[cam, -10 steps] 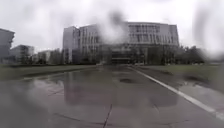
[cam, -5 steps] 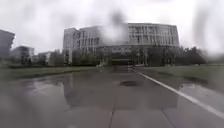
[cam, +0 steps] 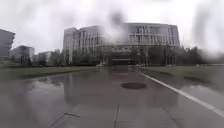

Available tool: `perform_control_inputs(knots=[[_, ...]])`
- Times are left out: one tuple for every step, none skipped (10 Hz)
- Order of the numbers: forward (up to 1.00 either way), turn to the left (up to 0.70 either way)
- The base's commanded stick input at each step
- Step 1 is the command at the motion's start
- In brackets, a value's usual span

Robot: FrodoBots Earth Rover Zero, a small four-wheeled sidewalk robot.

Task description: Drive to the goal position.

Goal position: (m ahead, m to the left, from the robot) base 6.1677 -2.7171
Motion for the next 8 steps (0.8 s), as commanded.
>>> perform_control_inputs(knots=[[0.7,0.0],[0.7,0.0],[0.7,0.0],[0.7,0.0],[0.7,0.0],[0.7,0.0],[0.7,0.0],[0.7,0.0]])
